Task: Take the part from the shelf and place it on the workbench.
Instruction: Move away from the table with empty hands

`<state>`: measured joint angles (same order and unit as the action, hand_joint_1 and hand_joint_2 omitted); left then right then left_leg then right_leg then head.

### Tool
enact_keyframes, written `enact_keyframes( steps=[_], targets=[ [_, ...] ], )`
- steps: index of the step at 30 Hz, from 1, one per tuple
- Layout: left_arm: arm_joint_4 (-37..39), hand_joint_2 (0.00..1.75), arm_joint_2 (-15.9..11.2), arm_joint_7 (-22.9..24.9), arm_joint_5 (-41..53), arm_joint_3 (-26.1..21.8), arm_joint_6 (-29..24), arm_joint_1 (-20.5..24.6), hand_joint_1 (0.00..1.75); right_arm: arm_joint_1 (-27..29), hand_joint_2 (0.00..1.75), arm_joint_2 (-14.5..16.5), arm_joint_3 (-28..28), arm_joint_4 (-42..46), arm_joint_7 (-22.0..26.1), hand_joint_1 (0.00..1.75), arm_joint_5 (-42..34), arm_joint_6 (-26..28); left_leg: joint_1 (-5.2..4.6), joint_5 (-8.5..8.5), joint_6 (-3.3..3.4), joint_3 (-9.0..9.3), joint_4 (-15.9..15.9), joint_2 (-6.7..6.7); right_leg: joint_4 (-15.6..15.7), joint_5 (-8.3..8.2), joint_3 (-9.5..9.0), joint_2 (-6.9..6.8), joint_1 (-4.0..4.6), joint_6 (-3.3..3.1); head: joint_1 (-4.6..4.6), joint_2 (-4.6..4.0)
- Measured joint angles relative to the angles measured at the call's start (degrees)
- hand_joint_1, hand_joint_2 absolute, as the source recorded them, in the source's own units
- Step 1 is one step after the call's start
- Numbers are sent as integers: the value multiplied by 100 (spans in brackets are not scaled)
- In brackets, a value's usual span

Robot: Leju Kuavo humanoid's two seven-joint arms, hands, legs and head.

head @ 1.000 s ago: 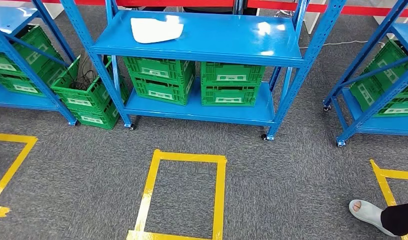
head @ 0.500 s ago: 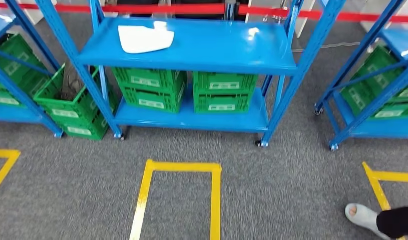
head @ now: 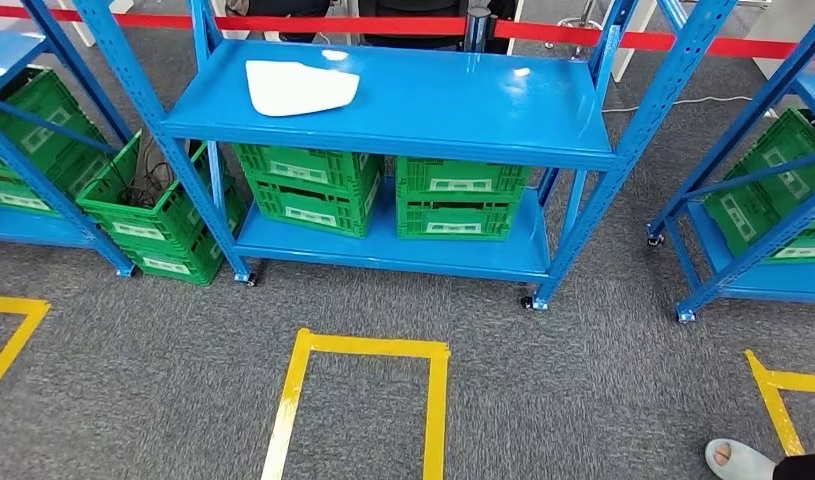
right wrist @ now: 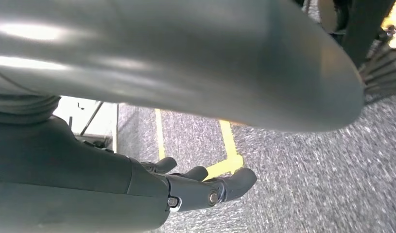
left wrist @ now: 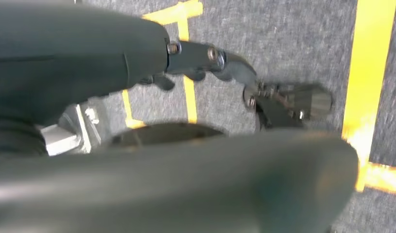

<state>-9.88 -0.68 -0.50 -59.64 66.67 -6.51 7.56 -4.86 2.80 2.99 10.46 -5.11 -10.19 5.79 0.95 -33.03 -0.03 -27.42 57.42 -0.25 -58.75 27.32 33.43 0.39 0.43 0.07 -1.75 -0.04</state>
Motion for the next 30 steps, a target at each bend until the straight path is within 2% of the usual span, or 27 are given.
enact_keyframes(
  steps=[1, 2, 4, 5, 6, 7, 9, 10, 11, 13, 16, 17, 18, 20, 21, 22, 23, 24, 25, 26, 27, 30],
  targets=[
    [1, 0, 8, -5, 15, 11, 2, 5, 0, 6, 0, -2, 0, 2, 22, 0, -1, -17, -1, -60, -21, -14, 92, 6, 64, 6, -70, 0, -16, -31, 17, 0],
    [2, 0, 8, -18, 29, 22, -3, 10, 0, 9, 0, -4, 0, 4, 38, 0, -1, -33, -3, -162, -37, -115, 318, 7, 124, 12, -142, -4, -34, -57, 44, 0],
    [3, 0, 11, -60, 60, 44, -24, 8, 0, 8, 0, -7, 0, 5, 52, 0, 6, -50, 2, -414, -53, -593, 1079, 8, 159, 58, -228, -11, -39, -101, 111, 0],
    [3, 0, 12, -86, 74, 58, -39, 3, 0, 1, 0, -8, 0, 5, 53, 0, 13, -52, 4, -476, -59, -849, 1417, 8, 158, 89, -257, -9, -36, -110, 133, 0],
    [3, 0, 13, -110, 86, 71, -53, -5, 0, -3, 0, -7, 0, 5, 55, 0, 20, -51, 3, -427, -60, -1027, 1581, 8, 153, 128, -295, 0, -33, -111, 151, 0],
    [3, 0, 13, -128, 94, 84, -65, -16, 0, -4, 0, -7, 0, 5, 57, 0, 25, -49, 2, -253, -53, -1092, 1518, 8, 146, 171, -346, 10, -32, -104, 169, 0],
    [5, 0, 12, -144, 98, 102, -79, -34, 0, 5, 0, -8, 0, 4, 75, 0, 28, -42, 0, 277, -15, -930, 879, 9, 126, 276, -442, 24, -32, -71, 216, 0],
    [5, 0, 12, -135, 95, 109, -76, -35, 0, 8, 0, -9, 0, 4, 89, 0, 27, -37, -8, 448, 2, -798, 536, 10, 111, 336, -465, 27, -23, -42, 238, 0],
    [6, 0, 17, -115, 90, 115, -68, -32, 0, 8, 0, -10, 0, 4, 105, 0, 26, -28, -17, 528, 21, -682, 307, 10, 105, 383, -476, 27, -18, -9, 251, 0],
    [7, 0, 27, -46, 80, 123, -54, -27, 0, -4, 0, -6, 0, 5, 134, 0, 23, 7, -45, 485, 55, -577, 182, 5, 115, 440, -493, 26, -14, 59, 249, 0],
    [11, 0, 55, 62, 52, 124, -60, -42, 0, -35, 0, 19, 0, 7, 148, 0, 15, 59, -18, 479, 130, -506, 113, 0, 6, 536, -493, 18, -31, 159, 222, 0],
    [12, 0, 68, 82, 38, 124, -71, -44, 0, -42, 0, 27, 0, 7, 143, 0, 12, 68, -2, 476, 156, -480, 86, 1, -201, 639, -394, 15, -38, 197, 196, 0],
    [14, 0, 79, 96, 23, 124, -85, -46, 0, -41, 0, 36, 0, 7, 130, 0, 9, 73, 1, 463, 176, -459, 74, 2, -526, 778, -215, 11, -51, 230, 158, 0],
    [14, 0, 95, 119, -2, 124, -115, -47, 0, -36, 0, 55, -1, 7, 77, 0, 10, 79, 0, 417, 204, -426, 72, 2, -1278, 1020, 263, 9, -79, 277, 94, 0],
    [15, 0, 97, 140, -10, 124, -127, -51, 0, -31, 0, 65, -1, 7, 41, 0, 14, 82, -1, 387, 207, -396, 72, -1, -1490, 1008, 438, 9, -93, 290, 72, 0],
    [16, 0, 97, 161, -12, 124, -137, -56, 0, -23, 0, 72, -2, 7, 9, 0, 20, 86, 0, 353, 203, -355, 72, -7, -1480, 868, 511, 8, -105, 296, 55, 0],
    [18, 0, 97, 182, -13, 124, -145, -60, 0, -15, 0, 77, -2, 6, -19, 0, 27, 91, 0, 316, 194, -302, 72, -15, -1247, 624, 476, 6, -116, 294, 37, 0],
    [20, 0, 98, 196, -13, 124, -152, -63, 0, -8, 0, 78, -2, 6, -41, 0, 32, 94, 1, 277, 180, -247, 72, -21, -863, 341, 367, 3, -122, 282, 15, 0],
    [20, 0, 99, 205, -13, 124, -156, -61, 0, -2, 0, 80, -2, 4, -65, 0, 36, 96, -6, 237, 155, -211, 70, -26, -507, 149, 237, -1, -114, 262, -7, 0],
    [20, 0, 100, 211, -13, 124, -160, -55, 0, -6, 0, 83, -2, 2, -89, 0, 38, 96, -11, 204, 126, -196, 70, -27, -236, 38, 118, -3, -102, 233, -22, 0],
    [20, 0, 101, 215, -13, 124, -163, -49, 0, -14, 0, 89, -2, 0, -115, 0, 38, 97, -14, 177, 93, -196, 66, -25, -88, 15, 41, -1, -84, 200, -28, 0],
    [21, 0, 107, 208, -21, 124, -169, -33, 0, -33, 0, 103, -2, -1, -170, 0, 38, 106, 2, 129, 2, -164, 35, -13, 5, 61, -67, 10, -64, 92, -8, 0]
  ],
)
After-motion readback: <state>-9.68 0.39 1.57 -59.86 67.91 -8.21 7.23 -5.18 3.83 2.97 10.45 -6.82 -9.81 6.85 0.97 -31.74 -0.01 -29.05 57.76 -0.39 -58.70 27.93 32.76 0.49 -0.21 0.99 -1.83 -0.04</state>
